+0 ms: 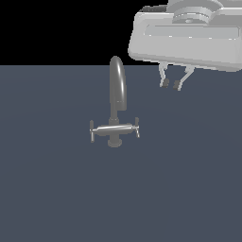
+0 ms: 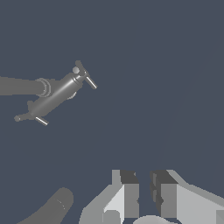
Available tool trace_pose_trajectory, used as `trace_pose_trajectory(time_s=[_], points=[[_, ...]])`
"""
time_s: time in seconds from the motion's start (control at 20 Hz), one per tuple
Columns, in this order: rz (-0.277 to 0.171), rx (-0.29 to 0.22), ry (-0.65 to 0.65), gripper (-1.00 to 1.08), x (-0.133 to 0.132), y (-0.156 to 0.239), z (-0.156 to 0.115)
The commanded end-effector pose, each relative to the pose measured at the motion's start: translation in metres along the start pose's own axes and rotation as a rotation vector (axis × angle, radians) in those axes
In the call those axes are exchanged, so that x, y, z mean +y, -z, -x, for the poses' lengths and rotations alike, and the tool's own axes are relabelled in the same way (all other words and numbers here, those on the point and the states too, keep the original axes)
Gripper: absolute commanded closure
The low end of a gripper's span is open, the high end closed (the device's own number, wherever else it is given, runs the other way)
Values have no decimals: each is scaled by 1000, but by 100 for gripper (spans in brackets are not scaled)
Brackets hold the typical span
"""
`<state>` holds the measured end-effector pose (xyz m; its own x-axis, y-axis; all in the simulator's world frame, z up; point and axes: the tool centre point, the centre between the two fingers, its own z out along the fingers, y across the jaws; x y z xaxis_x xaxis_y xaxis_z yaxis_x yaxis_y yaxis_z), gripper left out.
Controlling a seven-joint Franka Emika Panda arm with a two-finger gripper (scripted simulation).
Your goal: Turn on the faucet by rotating a designated handle.
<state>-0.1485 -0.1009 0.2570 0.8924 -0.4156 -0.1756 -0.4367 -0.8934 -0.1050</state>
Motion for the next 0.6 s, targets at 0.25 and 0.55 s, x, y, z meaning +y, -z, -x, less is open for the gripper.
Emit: trace_pose_trajectory(time_s=[0.25, 0.55], points=[[-79, 50, -275, -36, -48, -70, -68], [-67, 66, -294, -54, -43, -108, -117]])
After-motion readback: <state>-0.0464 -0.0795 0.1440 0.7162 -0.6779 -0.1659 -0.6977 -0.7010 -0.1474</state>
